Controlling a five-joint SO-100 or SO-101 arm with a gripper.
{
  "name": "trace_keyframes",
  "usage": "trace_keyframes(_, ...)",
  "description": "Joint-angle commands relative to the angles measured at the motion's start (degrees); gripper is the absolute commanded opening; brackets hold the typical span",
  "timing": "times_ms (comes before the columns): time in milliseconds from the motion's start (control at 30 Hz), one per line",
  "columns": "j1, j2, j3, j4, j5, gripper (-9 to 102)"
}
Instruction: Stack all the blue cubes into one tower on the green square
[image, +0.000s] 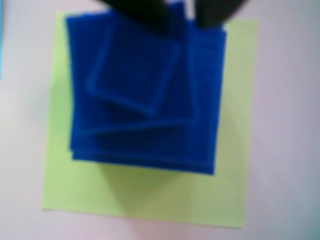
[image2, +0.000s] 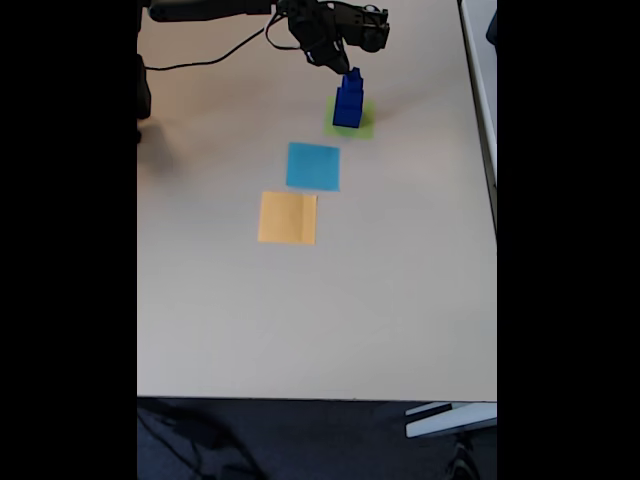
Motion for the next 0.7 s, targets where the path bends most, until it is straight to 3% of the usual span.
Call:
trace_keyframes(0,-0.4,0.8,-2.8,-1.0,-0.1,0)
trace_keyframes(167,-0.5,1.1,-3.5,-1.0,0.3,0)
trace_keyframes(367,-0.5,4.0,-13.8,-0.7,-6.1,0)
trace_keyframes(533,-2.1,0.7,-48.3,18.5,-6.0,0)
trace_keyframes(667,-2.9,4.4,-58.8,25.0,-4.1,0)
